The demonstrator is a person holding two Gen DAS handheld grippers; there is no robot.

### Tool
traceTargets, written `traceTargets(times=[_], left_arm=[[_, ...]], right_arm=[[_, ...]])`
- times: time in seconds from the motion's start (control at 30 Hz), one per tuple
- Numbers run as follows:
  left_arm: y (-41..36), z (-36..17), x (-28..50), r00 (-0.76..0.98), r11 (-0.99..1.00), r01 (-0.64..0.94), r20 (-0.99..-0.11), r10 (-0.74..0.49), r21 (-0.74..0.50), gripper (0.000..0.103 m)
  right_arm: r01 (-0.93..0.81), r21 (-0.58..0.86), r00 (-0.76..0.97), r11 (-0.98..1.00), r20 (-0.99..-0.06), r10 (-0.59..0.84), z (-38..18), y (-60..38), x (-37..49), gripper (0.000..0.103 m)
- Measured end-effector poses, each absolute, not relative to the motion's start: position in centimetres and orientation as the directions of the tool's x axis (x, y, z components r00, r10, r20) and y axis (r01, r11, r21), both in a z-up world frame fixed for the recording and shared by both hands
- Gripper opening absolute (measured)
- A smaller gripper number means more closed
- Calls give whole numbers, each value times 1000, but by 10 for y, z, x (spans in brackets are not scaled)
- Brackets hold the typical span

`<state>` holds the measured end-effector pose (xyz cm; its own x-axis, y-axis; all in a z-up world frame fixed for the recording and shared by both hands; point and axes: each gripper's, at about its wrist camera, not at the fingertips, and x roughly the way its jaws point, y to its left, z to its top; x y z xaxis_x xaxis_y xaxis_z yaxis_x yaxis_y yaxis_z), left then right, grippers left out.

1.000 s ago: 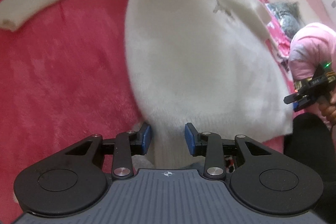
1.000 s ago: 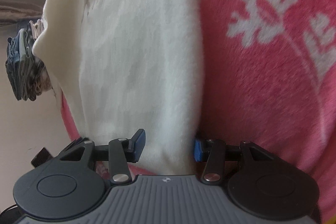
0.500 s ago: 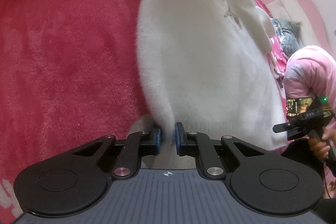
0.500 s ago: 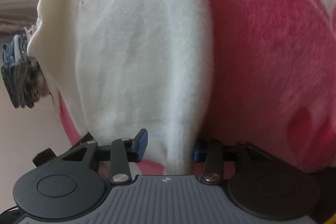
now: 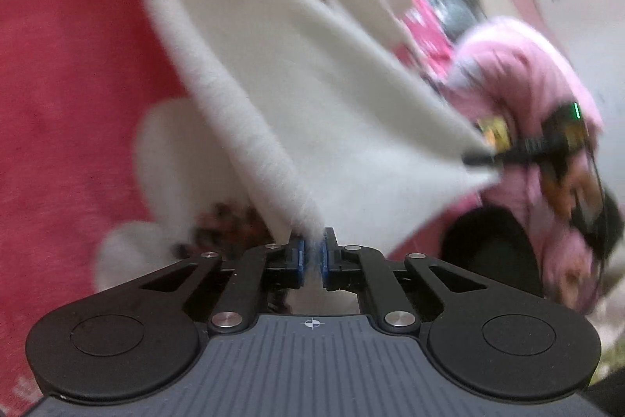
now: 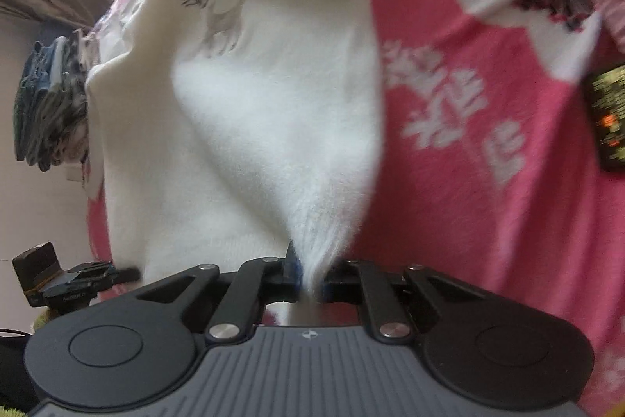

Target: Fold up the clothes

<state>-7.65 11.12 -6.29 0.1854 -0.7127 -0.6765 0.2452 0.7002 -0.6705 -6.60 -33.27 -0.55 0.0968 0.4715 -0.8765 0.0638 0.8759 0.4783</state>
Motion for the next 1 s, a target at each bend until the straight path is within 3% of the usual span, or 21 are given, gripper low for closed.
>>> traceTargets(times=[0.17,0.3,0.4,0.47,0.5,0.6,0.67,0.8,0.87,1.0], left_arm=[[89,-85,-71,79,698,272,-708,-702,-662,6],[93,-79,-70,58,678,299,-696,-716,-672,5],[98,-80,-71,44,690,308,-715,-698,-655,5],[95,-86,-70,34,714,319,-745,-666,-624,6],[95,-89,-70,30,722,323,-756,-654,-612,6],[94,-96,-70,27,729,313,-762,-647,-609,6],[93,-99,-70,29,740,294,-768,-640,-605,8],[95,-99,-71,27,758,270,-782,-622,-594,13],[95,-99,-71,27,762,272,-787,-617,-588,14],[90,-104,-69,25,771,260,-794,-607,-582,17]], right_arm=[[96,417,-11,904,-907,420,-35,-325,-64,11],[93,450,-64,888,-887,457,-38,-324,-60,11],[131,435,-142,891,-881,451,-50,-323,-59,20],[139,390,-195,910,-890,411,-58,-326,-57,37],[144,381,-189,913,-895,404,-57,-329,-54,39],[166,444,-109,880,-879,464,-44,-347,-41,42],[171,499,-45,849,-857,513,-33,-359,-32,51],[51,645,27,762,-764,645,-7,-365,-12,55],[40,615,102,788,-787,609,-3,-368,0,62],[118,518,288,847,-834,470,-14,-380,31,62]])
